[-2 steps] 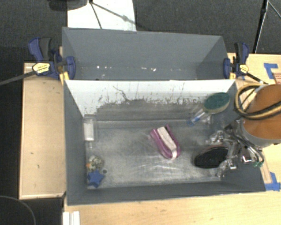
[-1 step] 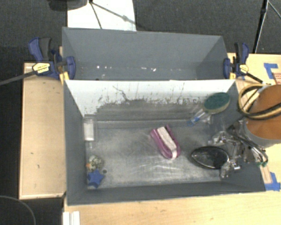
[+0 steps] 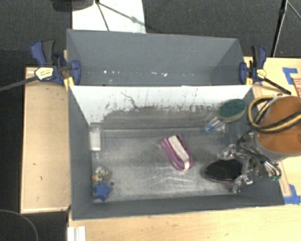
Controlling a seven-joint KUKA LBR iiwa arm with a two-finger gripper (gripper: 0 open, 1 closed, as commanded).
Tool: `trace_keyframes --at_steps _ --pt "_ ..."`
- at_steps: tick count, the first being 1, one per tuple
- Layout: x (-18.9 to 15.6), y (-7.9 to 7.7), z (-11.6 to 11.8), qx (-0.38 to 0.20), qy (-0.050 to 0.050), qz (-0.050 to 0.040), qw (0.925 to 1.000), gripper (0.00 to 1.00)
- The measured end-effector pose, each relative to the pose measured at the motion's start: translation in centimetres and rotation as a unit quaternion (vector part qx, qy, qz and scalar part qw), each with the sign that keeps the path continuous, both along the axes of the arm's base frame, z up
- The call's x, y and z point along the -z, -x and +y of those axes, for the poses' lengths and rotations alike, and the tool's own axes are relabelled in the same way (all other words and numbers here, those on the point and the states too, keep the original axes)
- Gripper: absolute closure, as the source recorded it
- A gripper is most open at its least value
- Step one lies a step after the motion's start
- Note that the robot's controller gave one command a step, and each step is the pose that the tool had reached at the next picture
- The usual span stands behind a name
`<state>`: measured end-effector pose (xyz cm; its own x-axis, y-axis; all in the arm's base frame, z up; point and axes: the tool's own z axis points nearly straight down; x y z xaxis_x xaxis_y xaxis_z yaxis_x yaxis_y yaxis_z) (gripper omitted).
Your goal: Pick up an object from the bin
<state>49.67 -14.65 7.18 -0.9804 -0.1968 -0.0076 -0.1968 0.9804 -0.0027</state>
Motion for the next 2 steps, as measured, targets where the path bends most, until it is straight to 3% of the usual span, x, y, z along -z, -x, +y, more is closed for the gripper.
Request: trace_keyframes --at_steps 1,2 --pt "-0.11 -0.11 -0.02 0.001 0.000 0.0011 1.0000 0.00" --pt "-0.16 -0.18 -0.06 0.001 0.000 0.0002 1.0000 1.00"
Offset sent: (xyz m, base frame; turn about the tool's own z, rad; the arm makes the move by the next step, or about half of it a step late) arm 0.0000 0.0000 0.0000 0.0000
